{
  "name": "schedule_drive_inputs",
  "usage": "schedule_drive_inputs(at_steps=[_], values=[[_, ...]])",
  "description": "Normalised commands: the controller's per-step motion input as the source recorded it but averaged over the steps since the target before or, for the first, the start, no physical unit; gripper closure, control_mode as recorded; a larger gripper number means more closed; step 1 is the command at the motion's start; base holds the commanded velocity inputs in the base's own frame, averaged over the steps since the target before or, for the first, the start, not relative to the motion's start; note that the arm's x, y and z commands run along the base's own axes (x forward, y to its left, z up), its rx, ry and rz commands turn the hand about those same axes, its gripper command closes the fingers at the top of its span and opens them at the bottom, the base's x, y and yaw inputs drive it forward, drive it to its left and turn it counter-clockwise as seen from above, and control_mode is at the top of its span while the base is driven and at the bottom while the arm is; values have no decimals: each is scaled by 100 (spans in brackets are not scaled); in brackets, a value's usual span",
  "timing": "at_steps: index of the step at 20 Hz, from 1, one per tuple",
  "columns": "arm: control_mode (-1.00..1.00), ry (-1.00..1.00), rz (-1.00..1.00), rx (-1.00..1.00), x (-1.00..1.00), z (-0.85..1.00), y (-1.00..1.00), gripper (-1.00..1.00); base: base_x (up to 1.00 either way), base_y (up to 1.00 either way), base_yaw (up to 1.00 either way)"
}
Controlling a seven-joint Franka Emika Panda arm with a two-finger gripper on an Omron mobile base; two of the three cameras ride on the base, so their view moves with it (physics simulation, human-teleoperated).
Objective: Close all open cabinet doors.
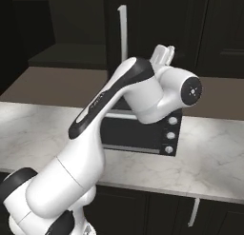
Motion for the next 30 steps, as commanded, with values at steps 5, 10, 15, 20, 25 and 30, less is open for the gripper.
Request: schedule_drive_inputs(at_steps=[5,10,15,20,25,30], values=[[-100,-5,17,4,49,5,15,-100,0,0,0],[-100,-8,11,2,54,0,19,-100,0,0,0],[-100,-6,5,1,62,0,19,-100,0,0,0],[-100,-6,0,0,63,0,16,-100,0,0,0],[-100,-3,0,0,58,0,16,-100,0,0,0],[-100,-3,0,0,61,-4,25,-100,0,0,0]])
